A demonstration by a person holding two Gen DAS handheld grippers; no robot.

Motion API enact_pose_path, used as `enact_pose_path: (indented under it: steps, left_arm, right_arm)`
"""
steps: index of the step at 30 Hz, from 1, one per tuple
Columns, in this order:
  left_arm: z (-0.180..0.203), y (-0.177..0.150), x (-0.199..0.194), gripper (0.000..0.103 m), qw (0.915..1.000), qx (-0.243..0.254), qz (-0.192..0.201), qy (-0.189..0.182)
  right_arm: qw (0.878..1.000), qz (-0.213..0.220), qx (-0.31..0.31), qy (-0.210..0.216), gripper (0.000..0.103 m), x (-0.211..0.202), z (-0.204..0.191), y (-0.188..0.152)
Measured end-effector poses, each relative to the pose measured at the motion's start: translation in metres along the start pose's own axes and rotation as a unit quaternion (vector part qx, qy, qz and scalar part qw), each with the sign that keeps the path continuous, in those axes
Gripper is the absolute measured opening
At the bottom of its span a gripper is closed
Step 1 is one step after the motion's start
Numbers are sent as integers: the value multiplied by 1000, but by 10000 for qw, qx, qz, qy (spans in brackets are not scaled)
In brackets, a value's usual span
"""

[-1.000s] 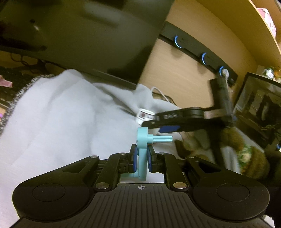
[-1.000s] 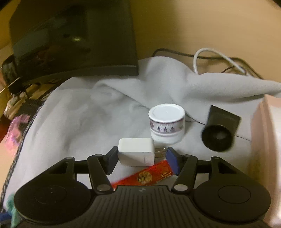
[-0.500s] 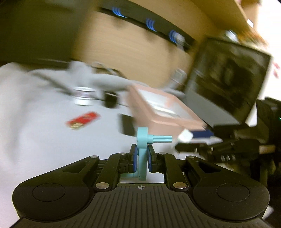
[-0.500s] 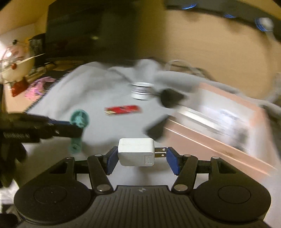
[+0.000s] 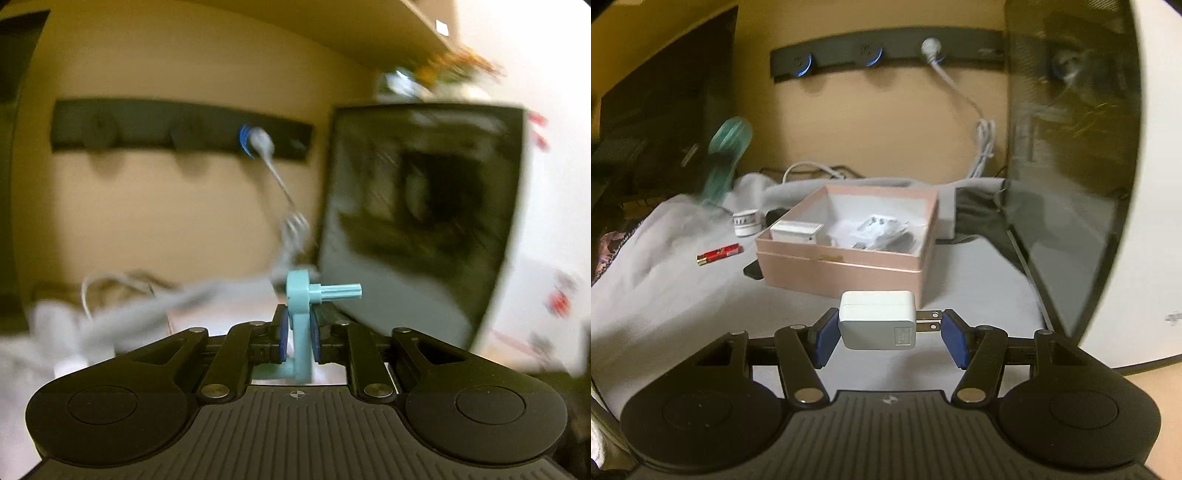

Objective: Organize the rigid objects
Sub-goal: 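Place the teal part into the pink box with the left gripper while the right carries the plug, then open the right gripper to drop the white plug into the pink box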

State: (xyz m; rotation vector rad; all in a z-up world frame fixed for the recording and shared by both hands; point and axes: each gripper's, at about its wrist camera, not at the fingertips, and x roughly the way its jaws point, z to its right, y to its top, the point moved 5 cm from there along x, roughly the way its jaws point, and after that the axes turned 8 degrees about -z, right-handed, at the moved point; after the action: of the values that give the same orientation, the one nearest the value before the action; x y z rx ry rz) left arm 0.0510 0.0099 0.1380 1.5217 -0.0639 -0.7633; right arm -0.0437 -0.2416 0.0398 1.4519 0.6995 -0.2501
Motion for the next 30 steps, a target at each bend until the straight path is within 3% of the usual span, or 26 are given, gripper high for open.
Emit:
enact_pose_path:
  steps: [3,6,10,14,19,23,27,30]
  left_arm:
    - [-22,21,47,23,9986,-219,-127,458]
    - [-45,11,76,23,9962,-759,-289,302]
    - [-62,-14,71,23,9930,-1066,-439,260]
    - [-71,-45,37,23,9916,-1087,-536,441]
    - [-95,-98,-3,23,9862,-1070,-1005,765]
    - [-115,-131,-23,23,9784,-916,-1342,1277]
    - [-138,-145,-43,23,9739,-1140,-1299,1473]
    - [-149,-149,-53,23,9732,-1343,-1192,1439]
  right_arm:
    - [9999,59,103,-3,59,-4,9,-3]
    - [9999,46,158,0,59,-5,15,-9]
    - [9998,-88,147,-118,59,1,23,-17]
    - [9996,-132,216,-123,59,8,27,-10]
    - [9996,260,-24,104,59,19,8,37]
    - [9986,513,-145,77,59,46,-8,106]
    - [9999,-46,-57,139,71,101,-18,157]
    - [9989,-383,82,241,71,121,-33,155]
